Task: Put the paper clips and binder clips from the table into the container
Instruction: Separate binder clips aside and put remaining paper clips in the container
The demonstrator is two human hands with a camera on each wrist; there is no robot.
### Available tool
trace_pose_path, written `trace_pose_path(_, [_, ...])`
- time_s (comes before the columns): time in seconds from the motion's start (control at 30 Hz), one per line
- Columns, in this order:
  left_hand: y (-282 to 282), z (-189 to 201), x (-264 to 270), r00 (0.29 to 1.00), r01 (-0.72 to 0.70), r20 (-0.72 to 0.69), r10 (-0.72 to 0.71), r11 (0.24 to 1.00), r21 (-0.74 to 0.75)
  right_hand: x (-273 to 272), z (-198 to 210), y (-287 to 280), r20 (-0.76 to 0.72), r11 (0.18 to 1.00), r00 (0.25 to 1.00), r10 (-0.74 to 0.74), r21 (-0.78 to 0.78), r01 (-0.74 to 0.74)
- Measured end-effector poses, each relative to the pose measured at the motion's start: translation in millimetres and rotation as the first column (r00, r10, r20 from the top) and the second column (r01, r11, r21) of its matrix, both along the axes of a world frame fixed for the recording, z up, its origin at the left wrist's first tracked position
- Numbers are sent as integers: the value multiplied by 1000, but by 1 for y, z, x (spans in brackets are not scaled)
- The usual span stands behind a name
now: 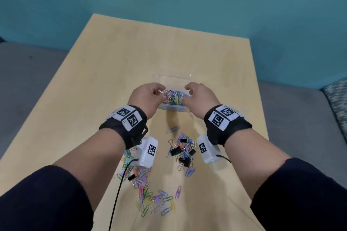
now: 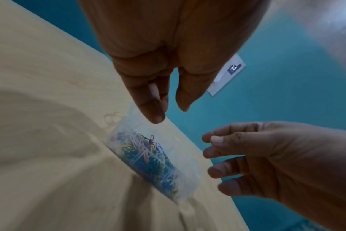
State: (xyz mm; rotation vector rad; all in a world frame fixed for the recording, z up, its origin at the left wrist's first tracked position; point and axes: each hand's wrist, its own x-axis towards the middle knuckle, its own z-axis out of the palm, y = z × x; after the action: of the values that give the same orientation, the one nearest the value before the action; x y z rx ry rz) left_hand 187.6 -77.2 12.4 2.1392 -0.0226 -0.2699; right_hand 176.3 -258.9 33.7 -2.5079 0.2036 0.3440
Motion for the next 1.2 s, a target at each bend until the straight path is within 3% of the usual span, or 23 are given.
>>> trace_pose_path(0.13, [29, -6, -56, 998, 44, 38, -49, 993, 105, -69, -7, -3, 17, 990, 990, 138, -11, -138])
trace_pose_path(0.3, [65, -13, -175, 987, 159, -23, -157, 972, 175, -184, -40, -8, -165, 952, 938, 305, 88, -294])
trace_pose_path(0.4, [82, -36, -234, 977, 210, -78, -197, 950, 231, -234, -58, -12, -222, 953, 927, 301, 114, -282])
trace_pose_path(0.5, [86, -56, -270, 972, 230, -105, -208, 928, 294, -259, -71, -6, -172, 972, 958, 229, 85, -217])
trace_pose_path(0.67, [67, -64, -278, 977, 213, -69, -202, 901, 378, -264, -73, 31, -41, 974, 974, 224, -35, -226])
trace_pose_path(0.87, [56, -60, -272, 974, 222, -53, -219, 886, 406, -271, -70, 55, -83, 928, 929, 362, -67, -367])
trace_pose_path(1.2, [59, -58, -237, 915, 370, -112, -389, 691, 621, -246, -81, 61, -24, 895, 911, 412, -178, -410])
